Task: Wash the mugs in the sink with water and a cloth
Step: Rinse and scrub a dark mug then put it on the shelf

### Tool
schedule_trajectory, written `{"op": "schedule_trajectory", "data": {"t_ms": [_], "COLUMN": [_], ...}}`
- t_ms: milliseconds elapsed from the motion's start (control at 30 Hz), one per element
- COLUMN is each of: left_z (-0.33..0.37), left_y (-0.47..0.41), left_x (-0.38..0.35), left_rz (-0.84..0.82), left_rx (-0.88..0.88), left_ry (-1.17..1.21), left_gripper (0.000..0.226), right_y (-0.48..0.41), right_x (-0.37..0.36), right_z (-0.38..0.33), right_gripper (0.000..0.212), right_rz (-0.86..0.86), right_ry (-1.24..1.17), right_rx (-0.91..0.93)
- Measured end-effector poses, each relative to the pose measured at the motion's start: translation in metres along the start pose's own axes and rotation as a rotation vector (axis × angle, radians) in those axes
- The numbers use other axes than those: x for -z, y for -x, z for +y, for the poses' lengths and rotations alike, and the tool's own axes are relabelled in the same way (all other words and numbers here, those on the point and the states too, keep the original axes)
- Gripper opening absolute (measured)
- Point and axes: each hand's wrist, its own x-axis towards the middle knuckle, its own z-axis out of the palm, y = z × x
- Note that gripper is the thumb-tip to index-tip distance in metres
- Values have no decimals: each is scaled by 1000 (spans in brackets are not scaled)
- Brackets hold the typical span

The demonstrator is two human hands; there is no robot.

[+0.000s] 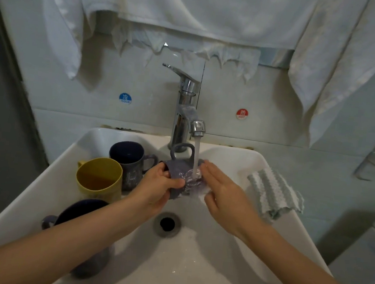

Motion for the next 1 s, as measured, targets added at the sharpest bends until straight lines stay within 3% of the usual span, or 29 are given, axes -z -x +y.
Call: {"op": "schedule_trajectory", "data": {"t_ms": [67,200,367,500,667,833,1000], "left_z": [0,0,-1,-1,0,0,-2], "left_y": [-1,0,-1,-1,-1,0,1], "left_x": [0,1,0,1,-1,0,-2], "left_rz": [16,2,18,14,16,1,-10], "left_rx": [2,32,28,24,36,31,23], "left_ry": [10,15,28,35,50,19,-2], "left_gripper": [45,44,45,42,43,44,43], "right_y": [0,2,0,1,-1,-2,-2], "right_x": [1,-5,5,-4,4,-1,3], "right_z": [5,-17,2,-12,2,-13,2], "right_gripper": [60,62,59,62,57,55,58], "right_rz": [-22,-76,-2,-57,-3,-13,45], "right_ry": [35,-19,47,-39,19,-47,39], "right_rx": [-51,72,-56,80,-47,78,-44]}}
